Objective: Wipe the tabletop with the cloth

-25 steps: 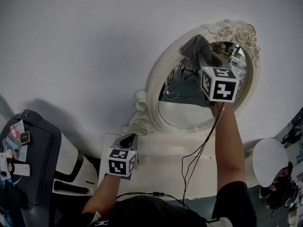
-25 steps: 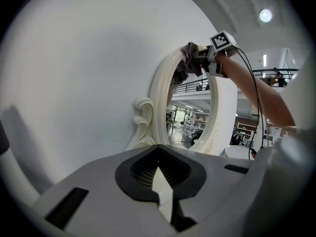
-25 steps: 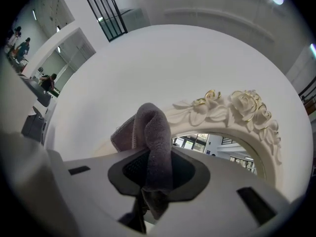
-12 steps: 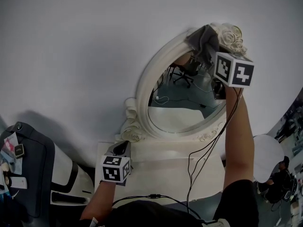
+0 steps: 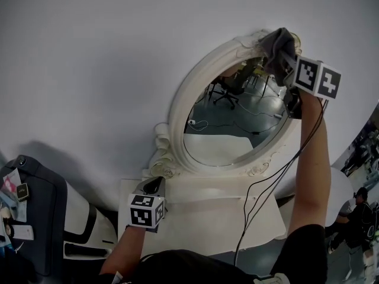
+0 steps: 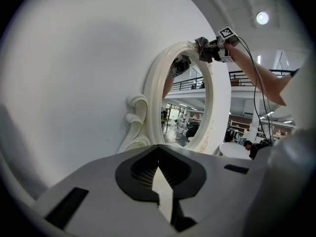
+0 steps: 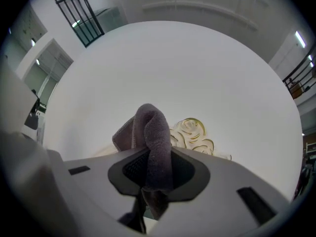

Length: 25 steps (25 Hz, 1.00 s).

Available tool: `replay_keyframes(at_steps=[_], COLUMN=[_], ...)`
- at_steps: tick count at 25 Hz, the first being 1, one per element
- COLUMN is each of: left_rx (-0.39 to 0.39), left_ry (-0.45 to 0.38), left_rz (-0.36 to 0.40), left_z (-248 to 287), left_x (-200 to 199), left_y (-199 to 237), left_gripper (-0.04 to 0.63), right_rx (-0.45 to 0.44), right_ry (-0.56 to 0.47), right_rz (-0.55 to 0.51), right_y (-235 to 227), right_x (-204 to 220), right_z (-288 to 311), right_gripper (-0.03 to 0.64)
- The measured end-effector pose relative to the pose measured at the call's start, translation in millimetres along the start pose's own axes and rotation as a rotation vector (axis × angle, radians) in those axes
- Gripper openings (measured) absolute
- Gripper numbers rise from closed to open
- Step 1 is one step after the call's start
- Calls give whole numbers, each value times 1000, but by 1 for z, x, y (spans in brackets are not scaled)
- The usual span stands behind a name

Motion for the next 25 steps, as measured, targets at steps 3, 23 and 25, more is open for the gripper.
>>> replay_keyframes(at_steps=[3, 23, 25], left_rx=[11, 55, 61], left_ry=[-3, 23, 26], left_rz=[4, 21, 23], left_z=[2, 12, 15], left_x=[-2, 4, 4], left_y=[-2, -18, -21], left_gripper=[6, 6, 6], right_rx=[-27, 155, 178], right_ry=[16, -52, -46], right_rz=[15, 126, 129], right_y=[0, -74, -82], right_x=[-3, 11, 17], right_z=[-1, -23, -24], right_gripper=[83, 81, 81])
Point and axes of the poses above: the fingertips, and each gripper's own axes: z forward along the fingers, y to its left, x out of its underside, the point moved 5 cm from there along -z, backward along the fingers, and after that the axes turned 8 degrees about y, right-handed, at the moved point
